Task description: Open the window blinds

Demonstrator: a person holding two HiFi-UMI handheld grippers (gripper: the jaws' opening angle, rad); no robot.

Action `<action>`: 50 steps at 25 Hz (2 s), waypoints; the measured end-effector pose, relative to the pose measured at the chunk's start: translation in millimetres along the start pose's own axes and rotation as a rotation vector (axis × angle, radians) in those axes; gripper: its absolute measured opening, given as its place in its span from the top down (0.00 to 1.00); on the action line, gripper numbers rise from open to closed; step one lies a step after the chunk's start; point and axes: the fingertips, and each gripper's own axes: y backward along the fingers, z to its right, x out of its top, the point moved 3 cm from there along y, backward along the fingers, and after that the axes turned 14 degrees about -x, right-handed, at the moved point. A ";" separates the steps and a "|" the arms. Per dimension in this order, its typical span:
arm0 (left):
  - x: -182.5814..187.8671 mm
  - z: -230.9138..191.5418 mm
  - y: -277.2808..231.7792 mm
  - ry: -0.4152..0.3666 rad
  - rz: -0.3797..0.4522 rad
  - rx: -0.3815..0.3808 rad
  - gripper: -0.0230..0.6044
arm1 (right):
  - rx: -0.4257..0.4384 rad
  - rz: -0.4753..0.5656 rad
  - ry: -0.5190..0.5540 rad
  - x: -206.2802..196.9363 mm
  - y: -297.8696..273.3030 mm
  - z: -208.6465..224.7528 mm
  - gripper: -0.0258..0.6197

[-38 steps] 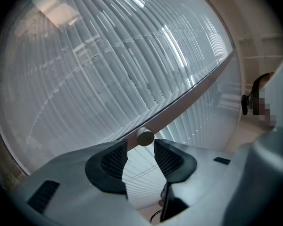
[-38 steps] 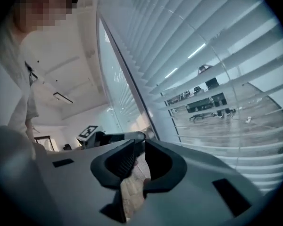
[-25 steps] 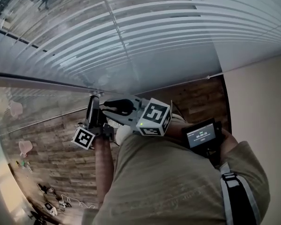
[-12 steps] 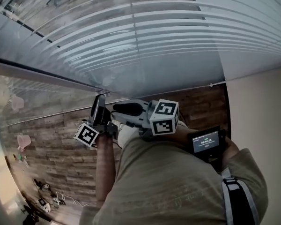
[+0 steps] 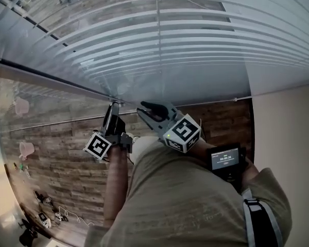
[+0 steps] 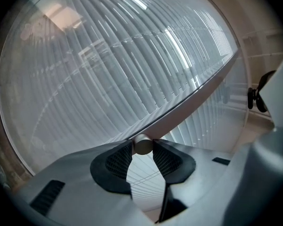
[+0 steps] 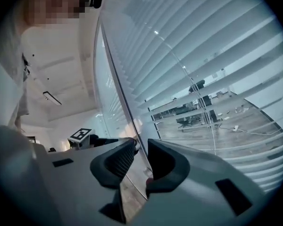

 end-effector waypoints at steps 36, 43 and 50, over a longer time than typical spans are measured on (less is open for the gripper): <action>-6.8 22.8 -2.5 -1.012 -0.451 0.304 0.61 | -0.024 -0.081 -0.070 -11.7 -8.6 10.4 0.84; 7.4 16.6 2.1 0.008 0.038 -0.078 0.61 | -0.009 -0.100 -0.109 -11.8 -11.5 7.4 0.84; 1.4 10.2 -1.0 0.039 0.005 -0.047 0.75 | -0.020 -0.110 -0.153 -17.5 -5.9 12.5 0.84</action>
